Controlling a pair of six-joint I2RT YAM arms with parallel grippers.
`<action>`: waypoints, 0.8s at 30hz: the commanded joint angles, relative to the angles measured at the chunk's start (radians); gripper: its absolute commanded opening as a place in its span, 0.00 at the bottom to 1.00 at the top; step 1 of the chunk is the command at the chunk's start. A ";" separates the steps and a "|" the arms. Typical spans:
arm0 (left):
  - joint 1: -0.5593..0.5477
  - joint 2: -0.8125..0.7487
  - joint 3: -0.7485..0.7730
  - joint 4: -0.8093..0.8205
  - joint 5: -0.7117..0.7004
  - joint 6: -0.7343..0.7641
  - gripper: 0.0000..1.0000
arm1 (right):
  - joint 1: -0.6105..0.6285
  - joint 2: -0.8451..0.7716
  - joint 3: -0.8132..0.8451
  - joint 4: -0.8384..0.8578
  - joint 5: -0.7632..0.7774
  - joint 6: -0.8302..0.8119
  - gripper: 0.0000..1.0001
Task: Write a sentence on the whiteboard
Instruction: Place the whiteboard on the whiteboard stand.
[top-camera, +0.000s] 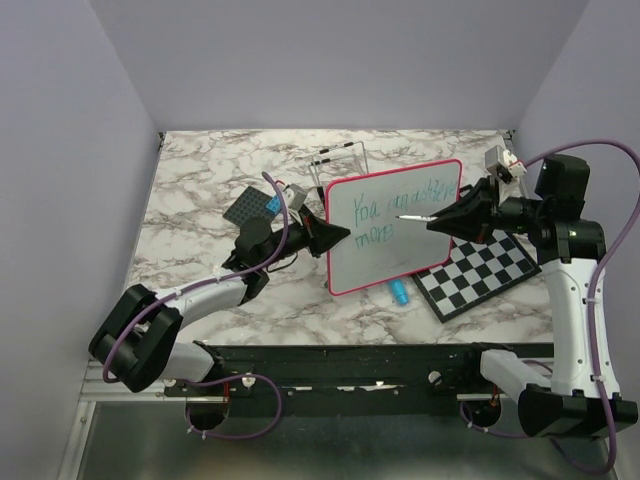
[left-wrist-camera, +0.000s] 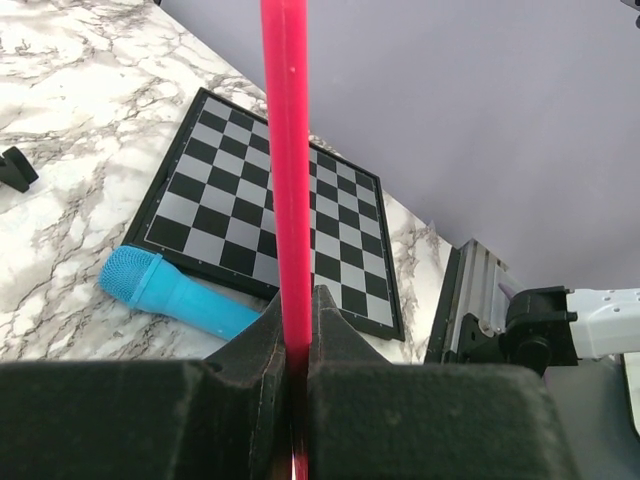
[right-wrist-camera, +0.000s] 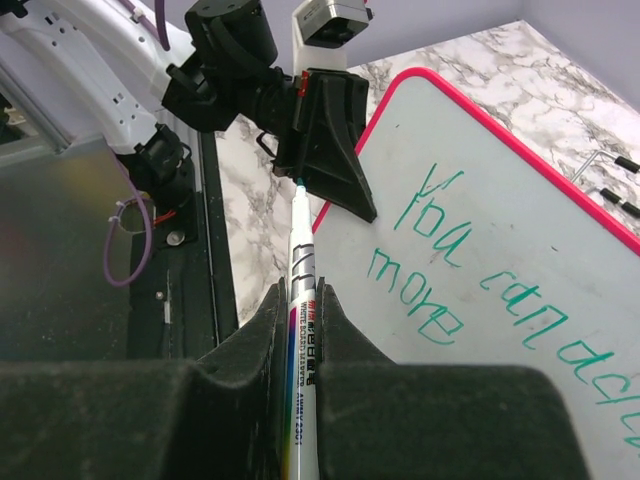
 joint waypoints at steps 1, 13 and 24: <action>0.012 -0.043 0.044 0.101 0.026 -0.025 0.00 | -0.008 -0.021 -0.015 -0.001 -0.013 0.010 0.01; 0.026 -0.079 0.024 0.108 0.018 -0.042 0.00 | -0.014 -0.035 -0.075 0.043 -0.003 0.007 0.01; 0.043 -0.112 0.017 0.082 0.007 -0.038 0.00 | -0.022 -0.039 -0.115 0.080 -0.011 0.018 0.01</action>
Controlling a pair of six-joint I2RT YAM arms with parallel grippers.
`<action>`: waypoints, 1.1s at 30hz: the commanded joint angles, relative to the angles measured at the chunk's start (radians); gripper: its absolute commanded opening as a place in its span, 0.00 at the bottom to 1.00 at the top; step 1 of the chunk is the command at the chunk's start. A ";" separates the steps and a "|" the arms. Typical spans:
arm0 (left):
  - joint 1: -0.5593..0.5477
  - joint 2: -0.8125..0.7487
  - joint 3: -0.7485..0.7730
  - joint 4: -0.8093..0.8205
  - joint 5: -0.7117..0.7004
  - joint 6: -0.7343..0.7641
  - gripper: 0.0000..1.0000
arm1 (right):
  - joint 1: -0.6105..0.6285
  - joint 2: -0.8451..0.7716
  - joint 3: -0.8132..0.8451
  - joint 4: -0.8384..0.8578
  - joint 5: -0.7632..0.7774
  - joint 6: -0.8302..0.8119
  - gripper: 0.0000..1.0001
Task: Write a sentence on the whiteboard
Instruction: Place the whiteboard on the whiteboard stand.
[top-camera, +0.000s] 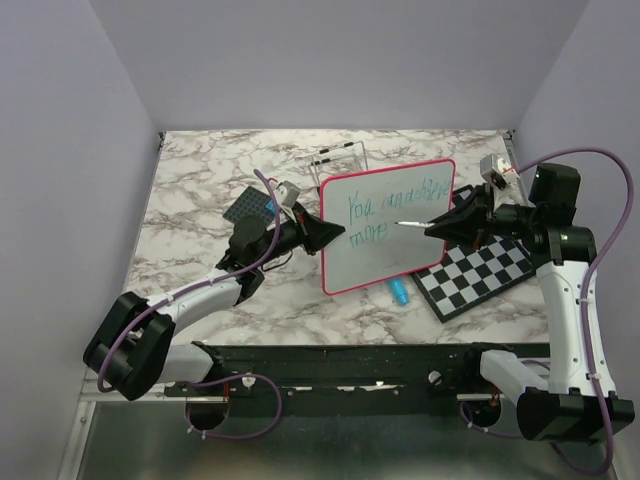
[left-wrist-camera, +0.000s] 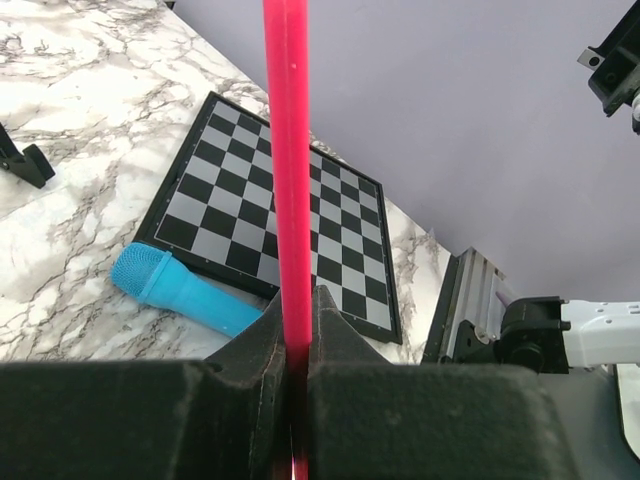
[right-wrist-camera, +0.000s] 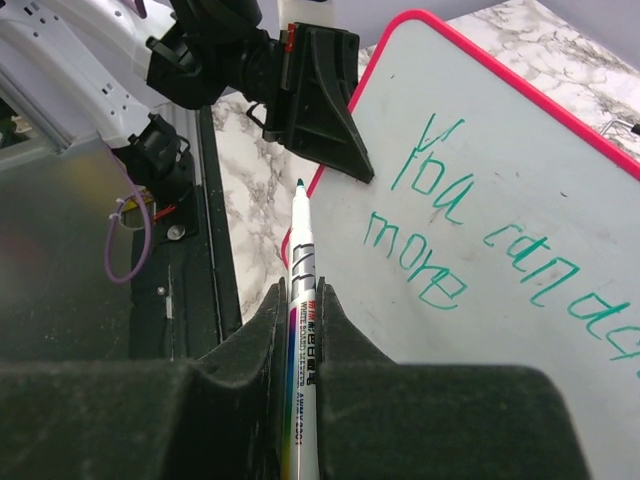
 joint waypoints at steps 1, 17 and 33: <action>0.012 -0.071 0.015 0.123 -0.002 -0.010 0.00 | -0.010 -0.014 -0.016 0.036 -0.016 0.016 0.01; 0.144 -0.200 0.067 -0.027 0.001 -0.001 0.00 | -0.021 -0.040 0.001 0.040 -0.091 0.036 0.01; 0.365 -0.159 0.304 -0.083 0.110 -0.041 0.00 | -0.021 -0.026 -0.028 0.056 -0.111 0.039 0.01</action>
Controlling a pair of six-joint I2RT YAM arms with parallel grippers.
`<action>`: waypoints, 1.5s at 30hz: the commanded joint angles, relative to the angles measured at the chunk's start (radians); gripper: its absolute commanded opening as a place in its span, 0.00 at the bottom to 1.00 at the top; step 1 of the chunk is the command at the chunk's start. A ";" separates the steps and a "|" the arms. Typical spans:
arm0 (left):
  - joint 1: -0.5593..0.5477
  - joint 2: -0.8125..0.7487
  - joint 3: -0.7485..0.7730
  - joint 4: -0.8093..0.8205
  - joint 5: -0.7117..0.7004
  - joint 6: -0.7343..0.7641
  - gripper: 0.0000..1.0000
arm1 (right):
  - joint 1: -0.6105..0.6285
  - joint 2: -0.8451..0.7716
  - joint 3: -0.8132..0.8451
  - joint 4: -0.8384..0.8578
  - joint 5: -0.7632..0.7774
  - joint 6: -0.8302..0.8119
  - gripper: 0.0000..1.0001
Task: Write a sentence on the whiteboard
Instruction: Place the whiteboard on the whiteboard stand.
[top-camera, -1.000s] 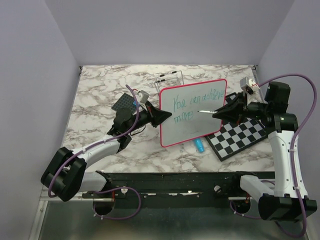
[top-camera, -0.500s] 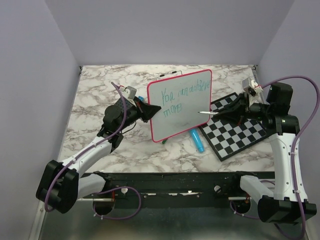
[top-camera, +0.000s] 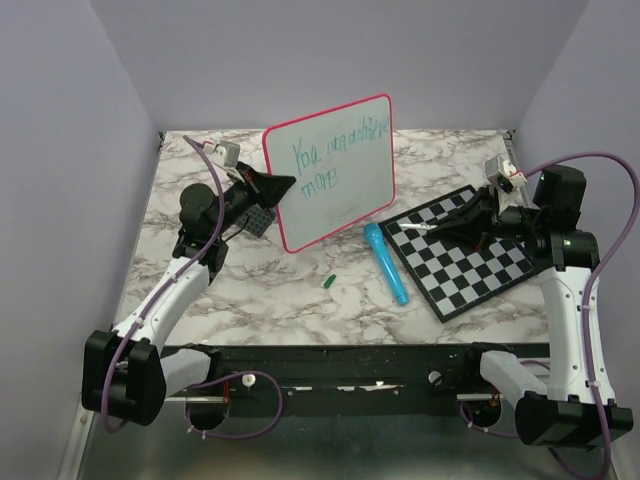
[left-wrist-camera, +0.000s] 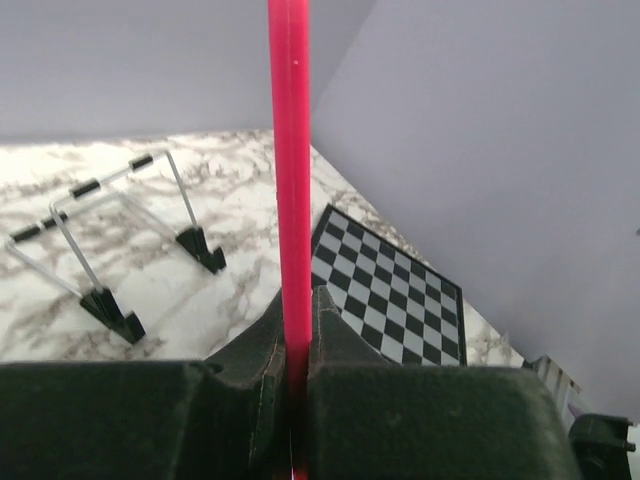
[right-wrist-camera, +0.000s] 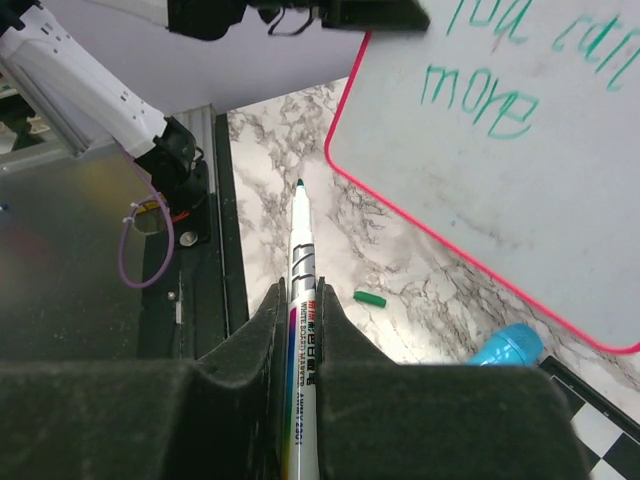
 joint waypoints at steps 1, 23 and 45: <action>0.074 0.038 0.200 0.153 0.070 -0.039 0.00 | -0.008 0.005 -0.025 0.032 -0.049 0.013 0.01; 0.199 0.790 0.809 0.441 0.355 -0.221 0.00 | -0.008 0.098 -0.096 0.064 0.037 -0.018 0.01; 0.197 1.061 0.880 0.370 0.365 -0.089 0.00 | -0.008 0.181 -0.093 0.047 0.058 -0.044 0.01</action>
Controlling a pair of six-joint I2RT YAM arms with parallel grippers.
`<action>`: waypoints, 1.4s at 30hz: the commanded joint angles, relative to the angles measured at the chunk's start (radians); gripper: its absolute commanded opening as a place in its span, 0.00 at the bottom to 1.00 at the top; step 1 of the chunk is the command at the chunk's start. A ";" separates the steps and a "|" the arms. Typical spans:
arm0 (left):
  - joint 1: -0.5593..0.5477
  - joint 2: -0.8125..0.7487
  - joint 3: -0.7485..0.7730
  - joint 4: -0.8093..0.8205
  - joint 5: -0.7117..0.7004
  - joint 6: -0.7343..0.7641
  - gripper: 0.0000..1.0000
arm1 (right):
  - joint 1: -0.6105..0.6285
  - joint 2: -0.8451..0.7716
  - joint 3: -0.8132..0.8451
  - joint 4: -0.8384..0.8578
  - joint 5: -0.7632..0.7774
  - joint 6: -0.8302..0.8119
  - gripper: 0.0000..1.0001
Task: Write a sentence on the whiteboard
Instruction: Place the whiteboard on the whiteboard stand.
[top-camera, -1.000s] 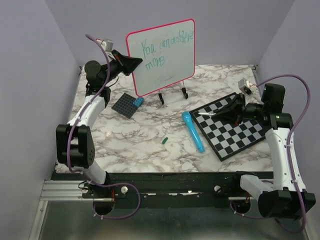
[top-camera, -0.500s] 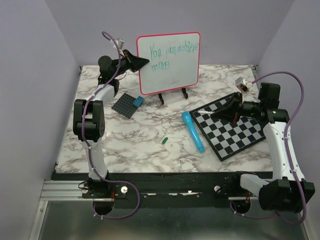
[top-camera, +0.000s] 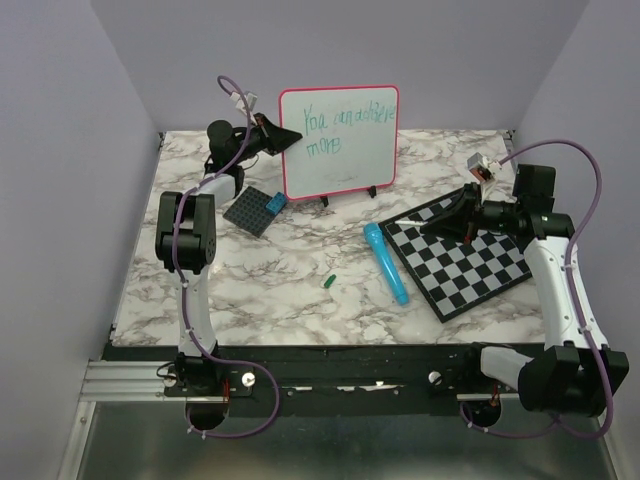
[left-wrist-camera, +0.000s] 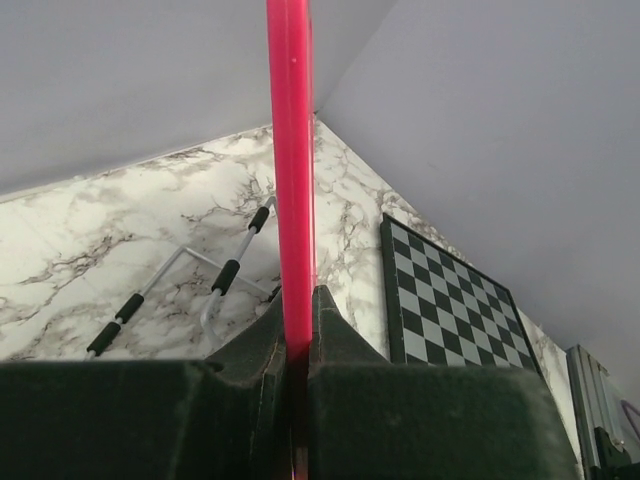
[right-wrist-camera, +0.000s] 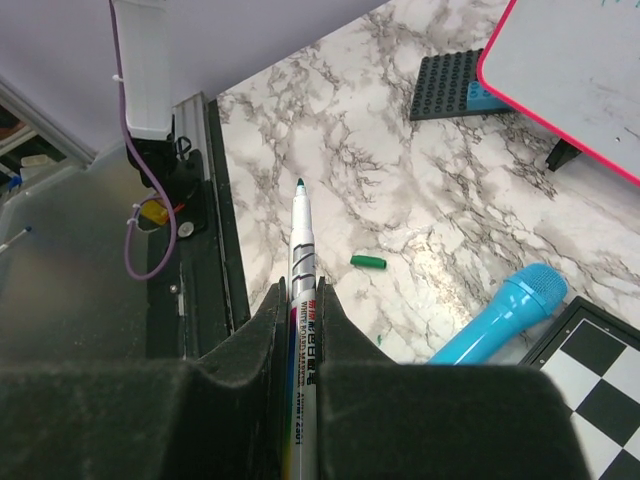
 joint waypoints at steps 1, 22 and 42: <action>0.001 0.001 0.035 0.092 -0.006 0.072 0.00 | -0.007 0.010 -0.005 0.002 0.013 -0.027 0.01; 0.044 0.121 0.122 -0.015 0.080 0.322 0.02 | -0.007 0.029 -0.004 -0.014 0.003 -0.043 0.01; 0.069 0.103 0.021 -0.155 0.066 0.500 0.12 | -0.007 0.039 0.003 -0.031 -0.007 -0.058 0.01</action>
